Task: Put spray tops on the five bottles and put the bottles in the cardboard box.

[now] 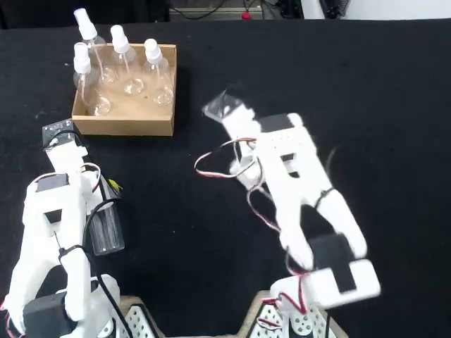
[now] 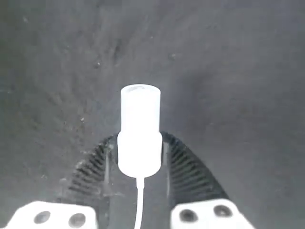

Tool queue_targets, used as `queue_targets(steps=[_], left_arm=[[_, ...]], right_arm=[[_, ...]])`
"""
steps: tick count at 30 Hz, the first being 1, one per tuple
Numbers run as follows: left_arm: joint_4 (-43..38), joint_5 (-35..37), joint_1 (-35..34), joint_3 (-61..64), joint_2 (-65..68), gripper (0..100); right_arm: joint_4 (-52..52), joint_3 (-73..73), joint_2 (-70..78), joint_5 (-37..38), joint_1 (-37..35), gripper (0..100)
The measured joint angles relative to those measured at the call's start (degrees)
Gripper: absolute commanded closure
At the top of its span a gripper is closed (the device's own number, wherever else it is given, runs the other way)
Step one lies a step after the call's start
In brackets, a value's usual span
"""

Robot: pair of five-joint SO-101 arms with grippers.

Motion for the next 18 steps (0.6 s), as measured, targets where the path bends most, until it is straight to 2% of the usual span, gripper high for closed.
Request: queue_targets(steps=[9, 18], left_arm=[[0.7, 0.0, 7.56, 0.0, 0.0, 80], [0.09, 0.0, 10.9, 0.79, -5.01, 80]], right_arm=[[2.02, -4.4, -15.74, -10.73, 0.0, 98.4], [7.82, -23.47, -17.85, -23.47, -0.88, 98.4]])
